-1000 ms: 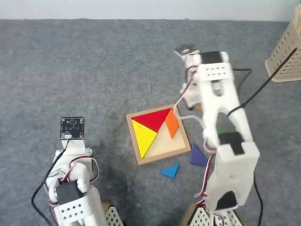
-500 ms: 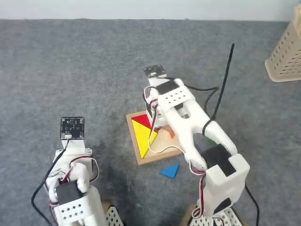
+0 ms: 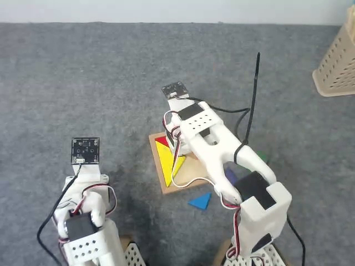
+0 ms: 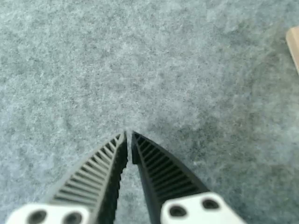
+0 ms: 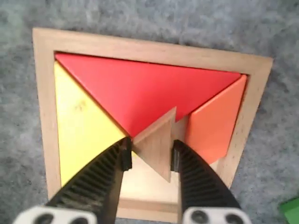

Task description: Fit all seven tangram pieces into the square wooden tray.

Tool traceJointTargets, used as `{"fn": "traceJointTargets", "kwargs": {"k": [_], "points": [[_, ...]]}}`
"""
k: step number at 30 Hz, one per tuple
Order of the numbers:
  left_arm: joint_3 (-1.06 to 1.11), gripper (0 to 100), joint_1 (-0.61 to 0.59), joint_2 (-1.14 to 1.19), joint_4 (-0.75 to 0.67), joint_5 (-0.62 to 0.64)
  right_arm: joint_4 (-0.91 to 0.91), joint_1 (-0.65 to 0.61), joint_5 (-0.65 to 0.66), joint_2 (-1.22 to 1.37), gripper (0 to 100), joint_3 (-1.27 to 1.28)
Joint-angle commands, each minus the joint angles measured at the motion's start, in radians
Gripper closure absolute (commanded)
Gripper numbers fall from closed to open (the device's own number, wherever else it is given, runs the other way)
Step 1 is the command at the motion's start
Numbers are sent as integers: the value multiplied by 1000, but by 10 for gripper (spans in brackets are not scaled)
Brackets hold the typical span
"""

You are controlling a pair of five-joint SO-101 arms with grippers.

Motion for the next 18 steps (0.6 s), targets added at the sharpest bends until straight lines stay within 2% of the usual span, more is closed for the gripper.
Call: {"fn": "traceJointTargets", "kwargs": {"k": [1,10,15,18], "points": [[-7,987,-5,-14,8,-5,21,-7,-6,-85,856,-11],[-7,987,-5,-14,8,-5,22,-10,-5,-110,850,-8],[-7,987,-5,-14,8,-5,24,-4,28,-226,855,41],[-7,987,-5,-14,8,-5,-10,-2,37,-321,902,100]]}}
